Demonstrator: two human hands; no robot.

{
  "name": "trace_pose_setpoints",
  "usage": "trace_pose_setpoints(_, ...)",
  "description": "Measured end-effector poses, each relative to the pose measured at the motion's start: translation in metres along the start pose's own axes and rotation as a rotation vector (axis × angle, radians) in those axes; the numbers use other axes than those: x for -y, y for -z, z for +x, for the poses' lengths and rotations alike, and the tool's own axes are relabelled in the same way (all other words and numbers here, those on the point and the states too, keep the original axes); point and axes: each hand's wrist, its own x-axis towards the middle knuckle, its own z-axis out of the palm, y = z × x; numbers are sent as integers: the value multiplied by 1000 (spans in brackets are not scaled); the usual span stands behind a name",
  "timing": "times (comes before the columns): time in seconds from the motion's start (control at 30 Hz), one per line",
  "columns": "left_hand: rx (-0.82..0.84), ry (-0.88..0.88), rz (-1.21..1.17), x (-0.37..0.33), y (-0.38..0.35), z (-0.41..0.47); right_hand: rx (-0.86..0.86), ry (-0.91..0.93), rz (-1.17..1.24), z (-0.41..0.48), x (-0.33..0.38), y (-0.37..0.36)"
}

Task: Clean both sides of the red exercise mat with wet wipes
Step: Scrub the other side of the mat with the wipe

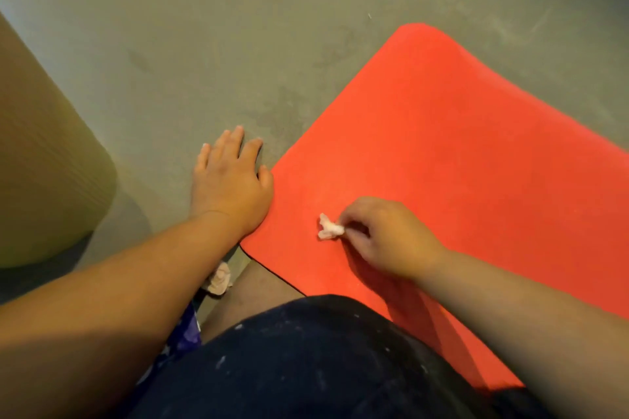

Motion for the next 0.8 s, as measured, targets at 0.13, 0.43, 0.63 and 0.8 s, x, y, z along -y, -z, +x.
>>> trace_pose_setpoints(0.13,-14,-12,-6,-1,-1,-1,-269,-440,-73,21,-46,19)
trace_pose_setpoints(0.43,182,-7,60,-4,12,1,50,-326,109,-10,14,13)
trace_pose_setpoints(0.63,559,-157,-518,-56,84,-27,-126,-492,656,-30,40,56)
trace_pose_setpoints(0.8,510,-255,-701,-102,109,-55,-166,-496,901,-47,63,81)
